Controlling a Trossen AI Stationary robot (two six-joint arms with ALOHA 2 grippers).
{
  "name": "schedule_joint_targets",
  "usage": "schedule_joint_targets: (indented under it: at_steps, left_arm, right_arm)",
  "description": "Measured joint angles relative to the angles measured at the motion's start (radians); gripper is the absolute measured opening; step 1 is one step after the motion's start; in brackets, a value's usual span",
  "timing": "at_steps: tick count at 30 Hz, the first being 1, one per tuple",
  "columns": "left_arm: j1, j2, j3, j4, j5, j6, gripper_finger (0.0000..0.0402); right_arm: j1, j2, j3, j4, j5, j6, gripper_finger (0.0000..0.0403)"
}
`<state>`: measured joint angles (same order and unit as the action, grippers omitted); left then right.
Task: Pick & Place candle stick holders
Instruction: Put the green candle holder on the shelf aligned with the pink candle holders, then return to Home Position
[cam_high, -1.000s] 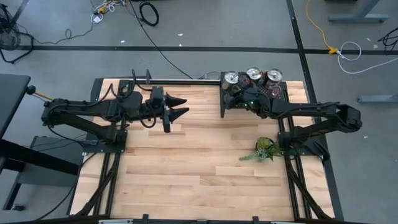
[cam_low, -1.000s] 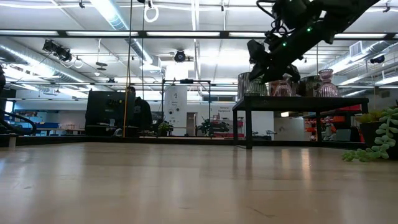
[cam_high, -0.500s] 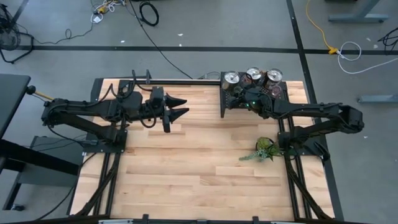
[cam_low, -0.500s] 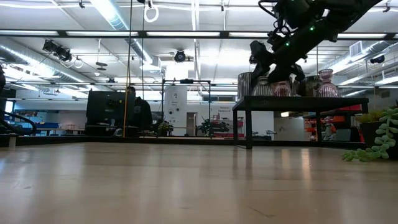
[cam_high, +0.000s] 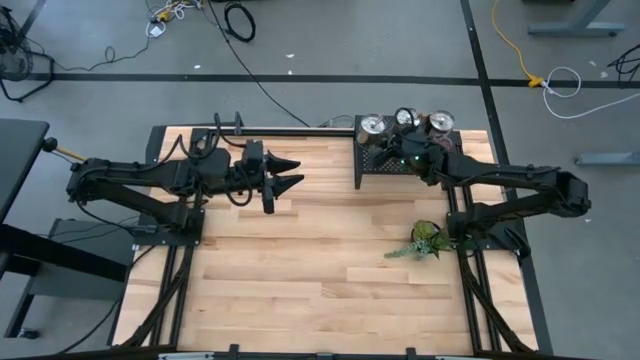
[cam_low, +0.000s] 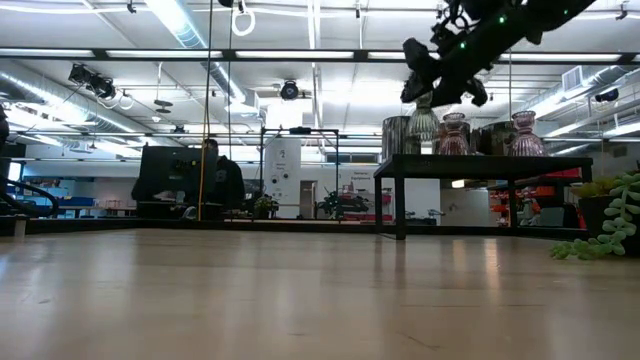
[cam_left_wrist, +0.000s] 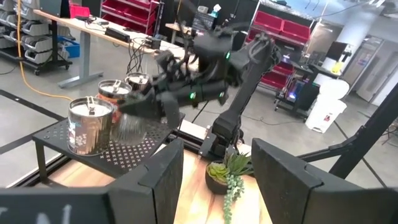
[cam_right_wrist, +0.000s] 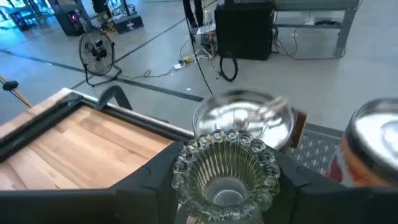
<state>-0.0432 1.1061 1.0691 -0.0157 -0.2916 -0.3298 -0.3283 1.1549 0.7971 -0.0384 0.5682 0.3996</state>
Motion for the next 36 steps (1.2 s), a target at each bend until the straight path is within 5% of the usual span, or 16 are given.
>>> schedule_joint_targets:
  at_steps: [13,25,30,36]
  left_arm:
    - [0.0,0.0,0.0,-0.004,0.0,0.0,0.0193]
    - [0.0,0.0,0.0,-0.004,0.0,-0.025,0.0193]
    - [0.0,0.0,0.0,-0.004,0.0,-0.025,0.0193]
    - [0.0,0.0,0.0,-0.005,-0.002,-0.021,0.0193]
  right_arm:
    - [-0.001,0.003,0.034,-0.115,0.021,0.037,0.019]
    - [0.02,-0.043,0.033,-0.112,0.005,0.014,0.0162]
    - [0.061,-0.13,0.07,-0.111,-0.153,-0.005,0.0149]
    - [0.186,-0.215,0.109,0.025,-0.493,0.022,0.0139]
